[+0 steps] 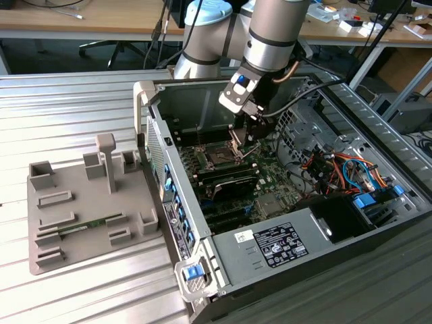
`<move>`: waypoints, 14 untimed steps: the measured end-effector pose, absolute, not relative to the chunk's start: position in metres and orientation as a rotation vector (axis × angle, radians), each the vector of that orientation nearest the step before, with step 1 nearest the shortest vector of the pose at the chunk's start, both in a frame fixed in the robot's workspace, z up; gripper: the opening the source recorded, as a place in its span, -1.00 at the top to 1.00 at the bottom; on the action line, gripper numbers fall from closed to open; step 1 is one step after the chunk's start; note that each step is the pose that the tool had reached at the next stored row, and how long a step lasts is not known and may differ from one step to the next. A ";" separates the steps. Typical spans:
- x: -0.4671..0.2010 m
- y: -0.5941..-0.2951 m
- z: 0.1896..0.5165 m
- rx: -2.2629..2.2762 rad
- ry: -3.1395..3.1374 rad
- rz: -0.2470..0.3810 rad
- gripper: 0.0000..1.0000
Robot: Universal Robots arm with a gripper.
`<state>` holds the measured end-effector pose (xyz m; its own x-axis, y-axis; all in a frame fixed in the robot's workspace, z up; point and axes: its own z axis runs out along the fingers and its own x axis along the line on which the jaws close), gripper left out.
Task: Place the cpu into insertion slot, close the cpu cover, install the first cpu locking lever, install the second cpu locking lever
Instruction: 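Place the cpu into insertion slot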
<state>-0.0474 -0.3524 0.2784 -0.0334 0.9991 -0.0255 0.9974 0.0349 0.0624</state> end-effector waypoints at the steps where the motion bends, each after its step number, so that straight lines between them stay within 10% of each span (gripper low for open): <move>1: -0.048 -0.352 0.278 2.140 2.214 0.042 -0.08; 14: -0.049 -0.352 0.275 2.140 2.214 0.042 -0.08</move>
